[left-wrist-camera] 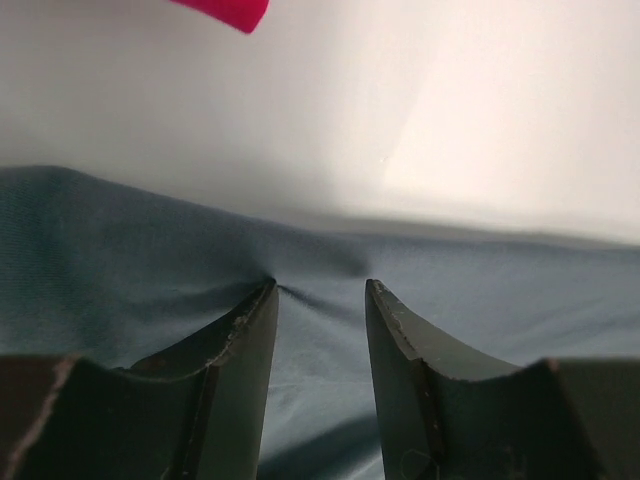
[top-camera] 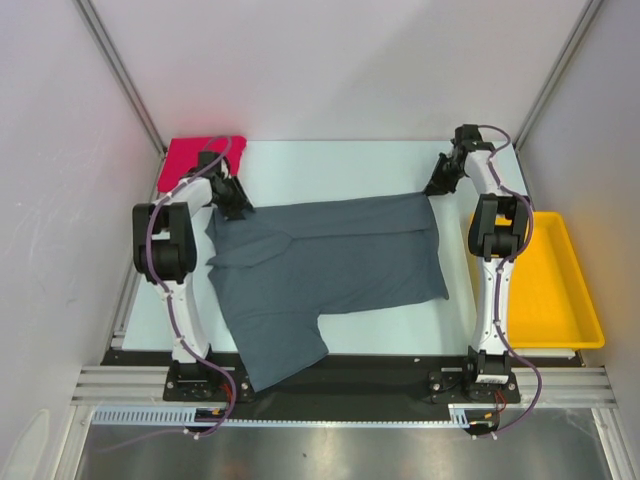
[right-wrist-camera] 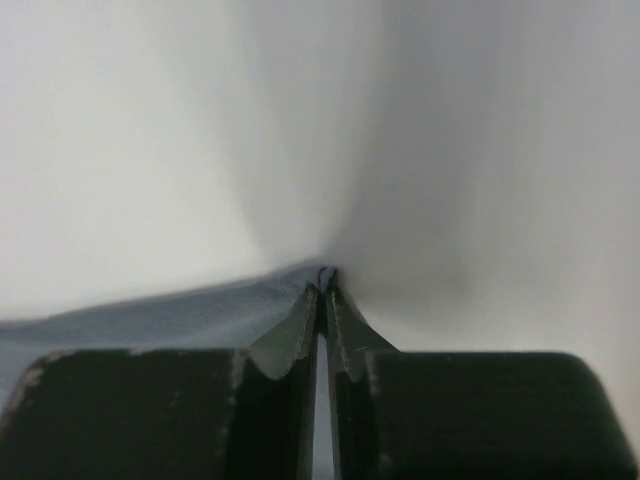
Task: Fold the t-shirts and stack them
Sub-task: Fold the tshirt
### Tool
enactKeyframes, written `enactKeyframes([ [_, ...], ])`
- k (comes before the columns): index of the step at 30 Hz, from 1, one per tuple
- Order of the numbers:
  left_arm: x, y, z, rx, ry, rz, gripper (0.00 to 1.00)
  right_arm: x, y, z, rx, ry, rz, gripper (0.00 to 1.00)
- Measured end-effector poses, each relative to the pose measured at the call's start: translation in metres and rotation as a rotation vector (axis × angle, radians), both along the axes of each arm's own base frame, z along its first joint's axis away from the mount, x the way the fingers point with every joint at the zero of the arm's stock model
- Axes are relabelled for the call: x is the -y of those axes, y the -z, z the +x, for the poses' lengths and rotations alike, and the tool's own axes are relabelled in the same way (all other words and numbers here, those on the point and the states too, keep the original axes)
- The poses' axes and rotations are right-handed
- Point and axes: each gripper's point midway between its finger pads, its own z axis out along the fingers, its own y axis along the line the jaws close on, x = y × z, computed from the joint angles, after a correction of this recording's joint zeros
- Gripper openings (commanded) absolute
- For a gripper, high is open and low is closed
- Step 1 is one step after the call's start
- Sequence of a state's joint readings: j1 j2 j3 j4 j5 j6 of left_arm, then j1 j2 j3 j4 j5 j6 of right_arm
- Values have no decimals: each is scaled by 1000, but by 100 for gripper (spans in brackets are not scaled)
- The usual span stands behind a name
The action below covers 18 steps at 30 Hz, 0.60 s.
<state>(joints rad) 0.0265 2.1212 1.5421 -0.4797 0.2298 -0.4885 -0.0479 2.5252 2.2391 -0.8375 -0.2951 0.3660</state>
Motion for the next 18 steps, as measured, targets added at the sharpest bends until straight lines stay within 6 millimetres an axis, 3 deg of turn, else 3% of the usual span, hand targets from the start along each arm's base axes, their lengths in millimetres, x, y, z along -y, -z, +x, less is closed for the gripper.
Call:
enactKeyframes([
  [4, -1, -3, 3, 13, 6, 37, 51, 14, -5, 18, 43, 20, -52, 40],
  [7, -2, -13, 1, 22, 15, 98, 54, 34, -10, 18, 36, 51, -124, 51],
  [12, 8, -73, -17, 129, 58, 225, 53, 56, -23, -9, -16, 79, -221, 55],
  [15, 22, -114, -50, 220, 102, 265, 51, 46, -40, -34, -24, 60, -213, 56],
  [18, 34, -138, -85, 278, 147, 270, 47, 11, -67, -61, 11, 1, -149, 56],
])
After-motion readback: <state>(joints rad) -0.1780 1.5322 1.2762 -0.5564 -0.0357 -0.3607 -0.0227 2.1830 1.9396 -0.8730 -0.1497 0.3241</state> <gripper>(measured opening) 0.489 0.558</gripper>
